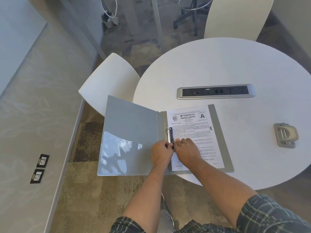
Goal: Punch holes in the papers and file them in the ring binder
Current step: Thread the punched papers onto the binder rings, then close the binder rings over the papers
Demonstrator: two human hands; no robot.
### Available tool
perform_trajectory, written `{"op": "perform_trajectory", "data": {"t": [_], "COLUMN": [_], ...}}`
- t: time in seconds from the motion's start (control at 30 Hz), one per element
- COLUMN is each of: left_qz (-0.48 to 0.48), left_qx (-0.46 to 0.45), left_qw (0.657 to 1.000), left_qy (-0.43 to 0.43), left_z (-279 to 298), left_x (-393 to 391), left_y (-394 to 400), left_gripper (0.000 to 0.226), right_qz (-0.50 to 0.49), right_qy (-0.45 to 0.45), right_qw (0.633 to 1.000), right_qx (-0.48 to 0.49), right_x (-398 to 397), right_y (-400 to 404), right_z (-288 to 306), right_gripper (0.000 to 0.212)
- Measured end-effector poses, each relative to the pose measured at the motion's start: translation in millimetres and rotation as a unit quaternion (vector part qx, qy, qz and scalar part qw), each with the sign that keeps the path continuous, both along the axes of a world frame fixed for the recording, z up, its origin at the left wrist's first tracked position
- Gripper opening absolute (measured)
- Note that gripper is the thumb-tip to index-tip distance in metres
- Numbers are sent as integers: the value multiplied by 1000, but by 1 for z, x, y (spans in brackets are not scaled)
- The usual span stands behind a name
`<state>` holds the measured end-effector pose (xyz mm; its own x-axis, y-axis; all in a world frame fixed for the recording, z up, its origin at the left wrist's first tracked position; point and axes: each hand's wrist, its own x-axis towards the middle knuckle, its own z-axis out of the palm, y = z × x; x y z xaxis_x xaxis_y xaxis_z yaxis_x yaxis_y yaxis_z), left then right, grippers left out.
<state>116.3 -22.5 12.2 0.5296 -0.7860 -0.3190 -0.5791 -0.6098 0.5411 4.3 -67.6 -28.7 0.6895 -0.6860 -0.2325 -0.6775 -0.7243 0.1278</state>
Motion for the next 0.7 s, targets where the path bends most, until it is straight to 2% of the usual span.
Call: {"op": "perform_trajectory", "data": {"t": [0.07, 0.13, 0.2, 0.27, 0.33, 0.47, 0.5, 0.57, 0.63, 0.7], "left_qz": [-39, -70, -81, -39, 23, 91, 96, 108, 104, 63], "left_qx": [-27, -98, -133, -69, 10, 136, 150, 122, 61, -2], "left_qw": [998, 985, 958, 951, 950, 962, 961, 956, 956, 977], "left_qy": [-36, -125, -240, -299, -310, -218, -213, -246, -266, -206], "left_z": [15, 32, 49, 74, 98, 115, 116, 135, 153, 174], "left_x": [5, 16, 34, 53, 74, 113, 117, 113, 113, 109], "left_y": [-4, -13, -24, -33, -37, -34, -31, -24, -26, -29], "left_gripper": [15, 13, 32, 66, 91, 112, 112, 105, 81, 58], "right_qz": [-5, -10, -11, -20, -30, -59, -69, -88, -117, -148], "right_qy": [3, -16, -33, -39, -40, -42, -44, -61, -74, -115], "right_qw": [1000, 1000, 999, 997, 994, 987, 984, 976, 961, 934], "right_qx": [6, 19, 36, 64, 92, 142, 158, 190, 240, 303], "right_x": [-1, -3, -5, -7, -8, -14, -15, -20, -23, -28], "right_y": [-4, -9, -13, -15, -17, -16, -17, -16, -22, -24], "right_z": [4, 8, 9, 12, 15, 25, 24, 27, 19, 18], "right_gripper": [37, 36, 37, 38, 41, 50, 52, 56, 61, 67]}}
